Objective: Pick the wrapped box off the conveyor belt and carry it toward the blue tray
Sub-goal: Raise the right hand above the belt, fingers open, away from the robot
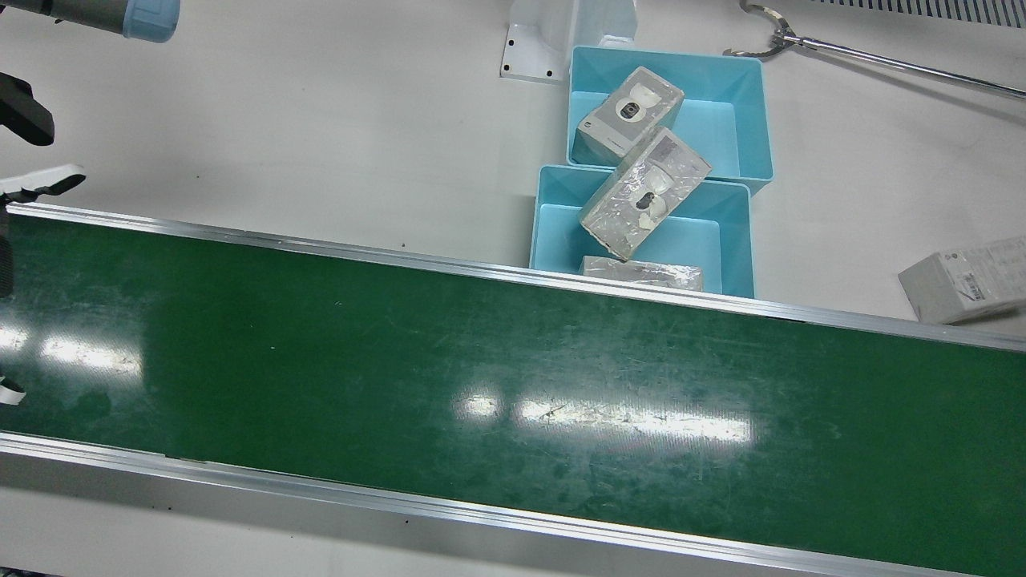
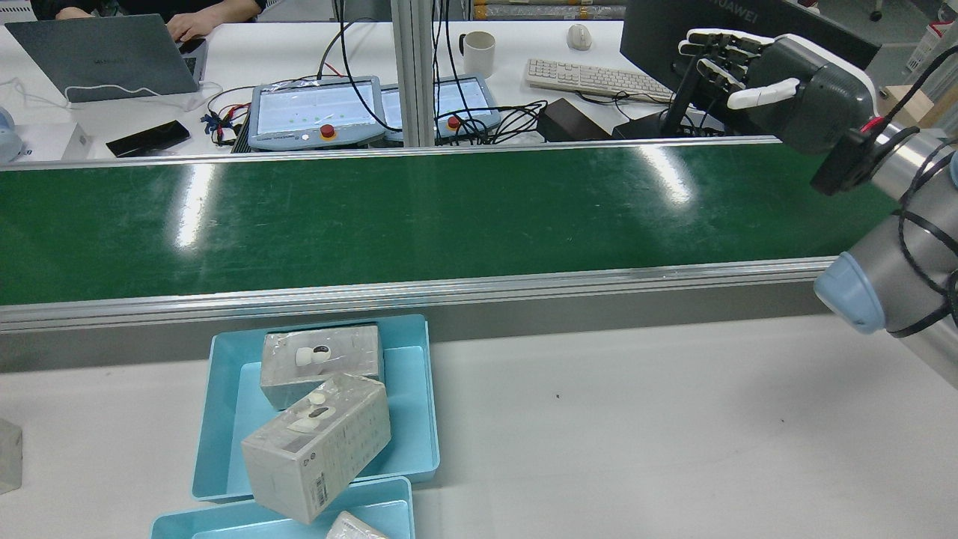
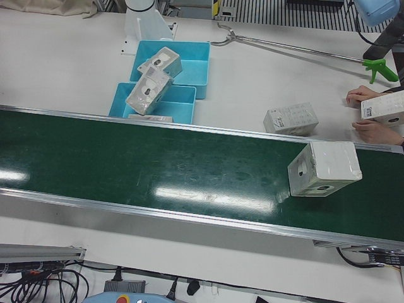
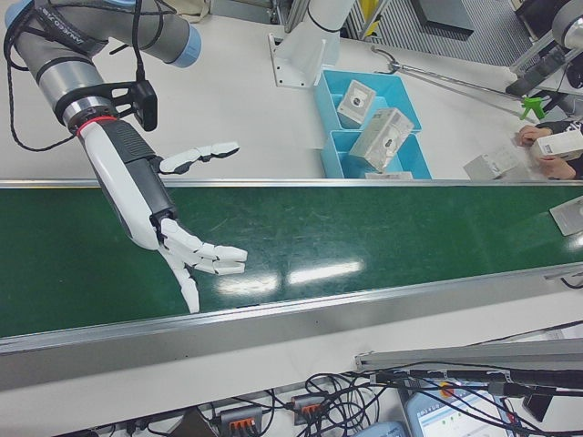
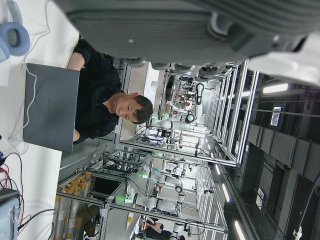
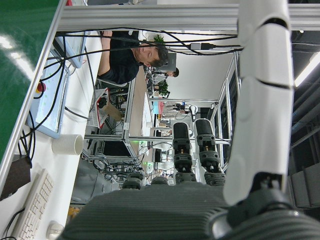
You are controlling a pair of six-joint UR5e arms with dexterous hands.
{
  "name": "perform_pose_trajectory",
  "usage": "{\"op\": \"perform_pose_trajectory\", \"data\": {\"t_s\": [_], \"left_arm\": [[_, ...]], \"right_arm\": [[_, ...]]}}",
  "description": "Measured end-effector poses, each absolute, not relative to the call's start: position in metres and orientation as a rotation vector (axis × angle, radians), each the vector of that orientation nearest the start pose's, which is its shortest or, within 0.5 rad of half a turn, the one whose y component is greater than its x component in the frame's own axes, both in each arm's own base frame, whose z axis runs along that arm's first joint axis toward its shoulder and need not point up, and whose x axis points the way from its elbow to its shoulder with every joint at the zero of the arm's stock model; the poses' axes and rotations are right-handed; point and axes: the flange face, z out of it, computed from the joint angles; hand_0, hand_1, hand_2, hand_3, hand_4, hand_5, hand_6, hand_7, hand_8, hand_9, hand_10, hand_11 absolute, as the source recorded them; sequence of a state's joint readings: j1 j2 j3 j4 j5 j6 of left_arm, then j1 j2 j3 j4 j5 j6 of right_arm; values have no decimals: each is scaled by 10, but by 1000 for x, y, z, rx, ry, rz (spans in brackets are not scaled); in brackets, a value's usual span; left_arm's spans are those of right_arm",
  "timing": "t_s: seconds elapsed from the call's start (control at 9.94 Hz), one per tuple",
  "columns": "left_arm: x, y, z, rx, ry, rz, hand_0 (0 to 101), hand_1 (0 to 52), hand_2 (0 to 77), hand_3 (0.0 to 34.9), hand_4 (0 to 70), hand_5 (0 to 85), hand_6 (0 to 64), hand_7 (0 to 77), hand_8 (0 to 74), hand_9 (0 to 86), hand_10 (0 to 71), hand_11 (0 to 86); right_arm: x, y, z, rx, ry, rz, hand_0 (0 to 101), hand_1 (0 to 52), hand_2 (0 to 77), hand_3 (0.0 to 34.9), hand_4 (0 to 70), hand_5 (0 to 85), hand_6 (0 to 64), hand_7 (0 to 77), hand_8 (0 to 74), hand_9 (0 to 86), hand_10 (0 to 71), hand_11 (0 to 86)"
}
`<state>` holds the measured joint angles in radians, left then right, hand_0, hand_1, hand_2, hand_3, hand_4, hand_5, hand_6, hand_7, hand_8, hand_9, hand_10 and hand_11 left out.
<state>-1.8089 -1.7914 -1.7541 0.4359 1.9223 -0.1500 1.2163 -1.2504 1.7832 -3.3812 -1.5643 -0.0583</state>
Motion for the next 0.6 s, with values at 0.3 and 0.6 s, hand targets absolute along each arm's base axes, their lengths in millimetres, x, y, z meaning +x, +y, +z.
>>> {"op": "perform_pose_trajectory", "data": {"t_s": [0.3, 0.6], "left_arm": [[-225, -505, 526, -303, 2191, -2279, 0, 0, 11, 0, 0, 11, 0, 5, 5, 0, 5, 0], [-225, -505, 526, -303, 2191, -2279, 0, 0, 11, 0, 0, 11, 0, 5, 5, 5, 5, 0]], "right_arm": [[-68, -606, 430, 387, 2696, -1972, 484, 142, 120, 7, 235, 180, 76, 229, 0, 27, 16, 44], [-65, -603, 427, 461, 2656, -1950, 494, 175, 131, 29, 169, 175, 60, 213, 0, 27, 0, 22]]}}
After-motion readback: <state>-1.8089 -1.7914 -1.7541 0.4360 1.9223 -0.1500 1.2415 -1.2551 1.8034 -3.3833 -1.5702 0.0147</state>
